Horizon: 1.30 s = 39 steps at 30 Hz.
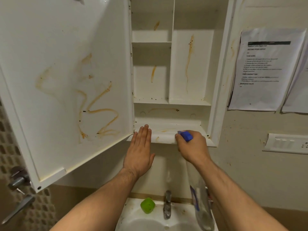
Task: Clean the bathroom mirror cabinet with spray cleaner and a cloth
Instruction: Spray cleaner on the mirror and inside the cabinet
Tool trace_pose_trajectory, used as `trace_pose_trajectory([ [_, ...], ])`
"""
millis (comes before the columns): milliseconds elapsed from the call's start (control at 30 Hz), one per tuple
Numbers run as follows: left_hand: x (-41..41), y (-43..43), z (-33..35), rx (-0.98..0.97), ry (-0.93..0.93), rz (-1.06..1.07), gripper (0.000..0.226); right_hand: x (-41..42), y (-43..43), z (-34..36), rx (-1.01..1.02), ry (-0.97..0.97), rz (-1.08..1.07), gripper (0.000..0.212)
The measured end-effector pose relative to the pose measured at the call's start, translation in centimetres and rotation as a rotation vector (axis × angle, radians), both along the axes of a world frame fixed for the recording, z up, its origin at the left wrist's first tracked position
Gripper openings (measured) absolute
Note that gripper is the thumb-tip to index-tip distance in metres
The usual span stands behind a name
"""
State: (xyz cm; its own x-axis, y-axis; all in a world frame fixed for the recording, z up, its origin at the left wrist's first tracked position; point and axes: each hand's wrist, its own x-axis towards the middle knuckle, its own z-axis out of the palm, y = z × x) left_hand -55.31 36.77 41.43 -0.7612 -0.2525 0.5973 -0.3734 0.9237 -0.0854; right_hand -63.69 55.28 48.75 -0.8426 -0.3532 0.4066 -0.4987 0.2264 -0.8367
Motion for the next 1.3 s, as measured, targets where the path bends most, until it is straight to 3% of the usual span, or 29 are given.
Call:
trace_pose_trajectory([
  [100,-0.6,0.1,0.2,-0.031,-0.018,-0.010,0.096,-0.7,0.9,0.8,0.043,-0.057,-0.008,0.025],
  [433,-0.4,-0.7,0.5,-0.022,0.001,-0.033,0.101,-3.7,4.0,5.7,0.207,-0.156,-0.152,0.011],
  [567,-0.3,-0.8,0.5,-0.024,-0.013,-0.023,0.105,-1.2,2.7,5.0,0.205,-0.137,-0.024,0.012],
  [633,-0.3,-0.6,0.7,-0.019,-0.004,-0.031,0.107,0.1,1.4,4.7,0.163,-0.120,0.047,0.012],
  [800,0.3,-0.1,1.4,-0.027,0.011,-0.048,0.110,1.8,-0.6,4.9,-0.030,0.028,-0.082,0.015],
  [1000,1.3,-0.6,1.9,-0.010,0.016,-0.062,0.110,2.7,-0.8,3.7,0.001,0.049,-0.122,0.021],
  [1200,1.4,-0.8,2.8,-0.005,0.057,-0.122,0.094,3.1,0.5,2.8,0.010,-0.027,-0.112,0.026],
  [1300,0.6,-0.6,5.0,-0.045,0.106,-0.117,0.086,3.6,0.0,5.6,-0.119,0.022,-0.048,0.030],
])
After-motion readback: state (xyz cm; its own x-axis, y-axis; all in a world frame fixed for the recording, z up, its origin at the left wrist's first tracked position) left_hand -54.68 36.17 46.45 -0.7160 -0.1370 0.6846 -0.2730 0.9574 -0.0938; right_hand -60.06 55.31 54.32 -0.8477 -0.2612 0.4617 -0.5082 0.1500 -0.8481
